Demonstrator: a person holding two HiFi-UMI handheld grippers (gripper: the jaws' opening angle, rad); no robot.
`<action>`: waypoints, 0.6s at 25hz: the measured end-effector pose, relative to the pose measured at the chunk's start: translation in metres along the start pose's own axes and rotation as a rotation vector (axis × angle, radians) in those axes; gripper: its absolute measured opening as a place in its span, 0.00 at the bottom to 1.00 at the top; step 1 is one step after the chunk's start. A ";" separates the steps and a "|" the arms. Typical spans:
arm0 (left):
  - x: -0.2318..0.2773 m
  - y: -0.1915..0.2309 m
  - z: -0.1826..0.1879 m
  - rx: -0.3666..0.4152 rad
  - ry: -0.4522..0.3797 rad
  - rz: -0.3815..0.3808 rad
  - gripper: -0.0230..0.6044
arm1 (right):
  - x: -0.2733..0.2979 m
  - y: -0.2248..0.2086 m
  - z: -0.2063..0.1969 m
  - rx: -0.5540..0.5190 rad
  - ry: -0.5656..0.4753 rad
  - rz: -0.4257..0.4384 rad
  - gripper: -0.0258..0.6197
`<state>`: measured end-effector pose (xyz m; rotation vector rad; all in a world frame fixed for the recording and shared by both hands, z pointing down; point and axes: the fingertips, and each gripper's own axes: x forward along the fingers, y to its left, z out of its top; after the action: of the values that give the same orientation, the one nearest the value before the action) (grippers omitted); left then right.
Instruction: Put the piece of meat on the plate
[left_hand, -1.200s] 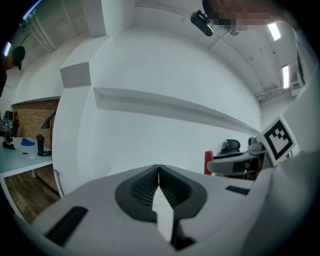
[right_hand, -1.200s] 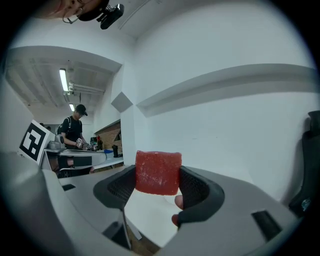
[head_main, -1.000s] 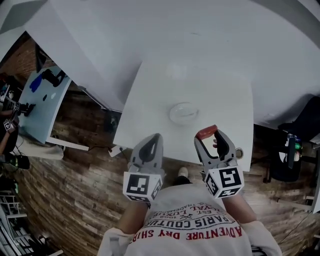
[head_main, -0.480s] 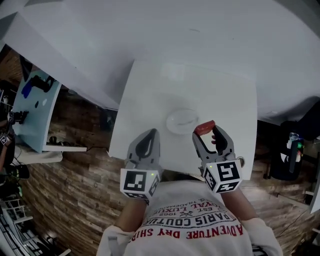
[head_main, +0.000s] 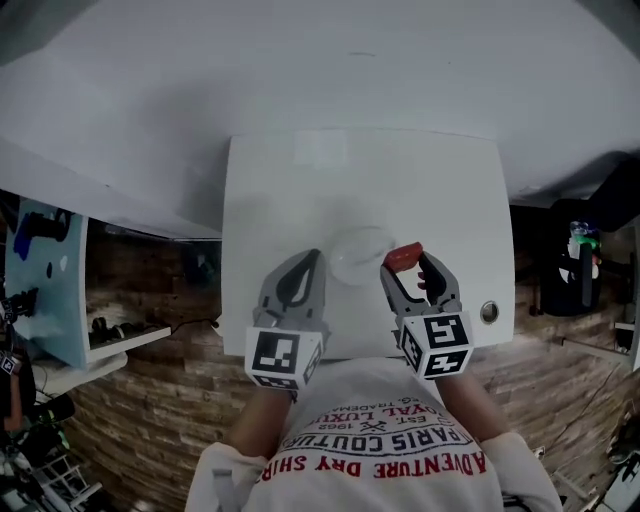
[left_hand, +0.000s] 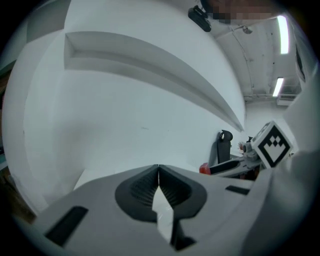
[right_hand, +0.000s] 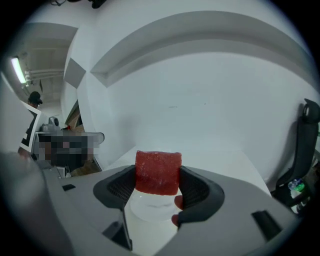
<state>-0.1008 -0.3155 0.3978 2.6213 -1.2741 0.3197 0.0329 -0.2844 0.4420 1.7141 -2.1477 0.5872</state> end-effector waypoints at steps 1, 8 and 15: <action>0.004 0.003 -0.004 -0.002 0.011 -0.011 0.05 | 0.006 0.001 -0.005 0.007 0.021 -0.009 0.47; 0.025 0.024 -0.057 -0.045 0.133 -0.053 0.05 | 0.056 0.007 -0.056 0.022 0.193 -0.027 0.47; 0.032 0.032 -0.102 -0.101 0.221 -0.064 0.05 | 0.091 0.013 -0.107 0.002 0.349 -0.007 0.47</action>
<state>-0.1172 -0.3307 0.5074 2.4567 -1.1026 0.5039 -0.0001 -0.3038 0.5784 1.4896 -1.8947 0.8189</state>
